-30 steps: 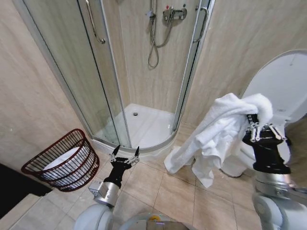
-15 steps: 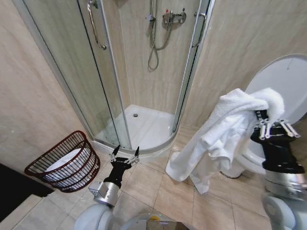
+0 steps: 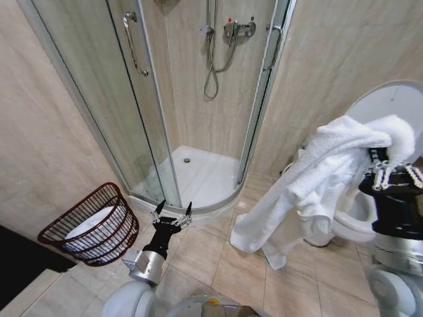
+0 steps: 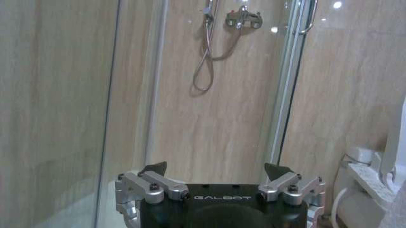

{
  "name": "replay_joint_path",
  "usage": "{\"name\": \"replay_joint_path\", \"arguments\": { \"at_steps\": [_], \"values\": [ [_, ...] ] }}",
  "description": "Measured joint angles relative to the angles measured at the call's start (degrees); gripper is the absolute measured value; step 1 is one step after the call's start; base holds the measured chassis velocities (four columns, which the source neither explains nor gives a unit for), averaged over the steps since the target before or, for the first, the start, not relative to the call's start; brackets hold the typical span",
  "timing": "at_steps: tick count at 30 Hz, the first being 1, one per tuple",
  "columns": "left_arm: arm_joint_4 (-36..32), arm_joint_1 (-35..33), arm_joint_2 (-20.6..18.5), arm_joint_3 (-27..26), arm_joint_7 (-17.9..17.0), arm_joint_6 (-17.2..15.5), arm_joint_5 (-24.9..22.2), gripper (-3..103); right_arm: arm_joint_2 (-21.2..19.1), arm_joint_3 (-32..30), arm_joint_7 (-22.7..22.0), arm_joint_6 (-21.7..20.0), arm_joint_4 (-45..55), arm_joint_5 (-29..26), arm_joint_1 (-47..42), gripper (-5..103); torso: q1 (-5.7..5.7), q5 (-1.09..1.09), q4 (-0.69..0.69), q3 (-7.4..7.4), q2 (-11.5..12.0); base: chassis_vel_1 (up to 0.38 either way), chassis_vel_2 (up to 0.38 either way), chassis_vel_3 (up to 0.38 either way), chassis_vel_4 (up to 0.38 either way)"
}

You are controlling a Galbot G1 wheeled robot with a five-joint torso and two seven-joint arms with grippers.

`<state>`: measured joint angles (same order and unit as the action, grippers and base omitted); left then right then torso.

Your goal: Discard the used towel into the hamper.

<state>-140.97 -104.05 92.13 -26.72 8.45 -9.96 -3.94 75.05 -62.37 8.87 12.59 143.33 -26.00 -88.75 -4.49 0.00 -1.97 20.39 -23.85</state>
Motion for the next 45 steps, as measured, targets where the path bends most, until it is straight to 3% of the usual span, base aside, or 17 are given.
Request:
{"name": "replay_joint_path", "arguments": {
  "at_steps": [13,19,45],
  "values": [
    [0.00,0.00,0.00,0.00,0.00,0.00,0.00,100,2.79,0.32,-3.10,1.04,-0.06,2.01,-0.54,6,-1.22,0.00,0.00,1.81,-3.02,0.000,0.000,0.000,0.000],
    [0.00,0.00,0.00,0.00,0.00,0.00,0.00,100,2.16,1.49,-4.26,-0.94,-0.08,2.33,0.58,6,-1.86,0.00,0.00,2.76,-4.61,0.000,0.000,0.000,0.000],
    [0.00,0.00,0.00,0.00,0.00,0.00,0.00,100,1.94,1.42,-2.47,-0.55,-0.09,0.09,1.23,6,-4.43,0.00,0.00,6.44,-10.86,0.000,0.000,0.000,0.000]
  ]
}}
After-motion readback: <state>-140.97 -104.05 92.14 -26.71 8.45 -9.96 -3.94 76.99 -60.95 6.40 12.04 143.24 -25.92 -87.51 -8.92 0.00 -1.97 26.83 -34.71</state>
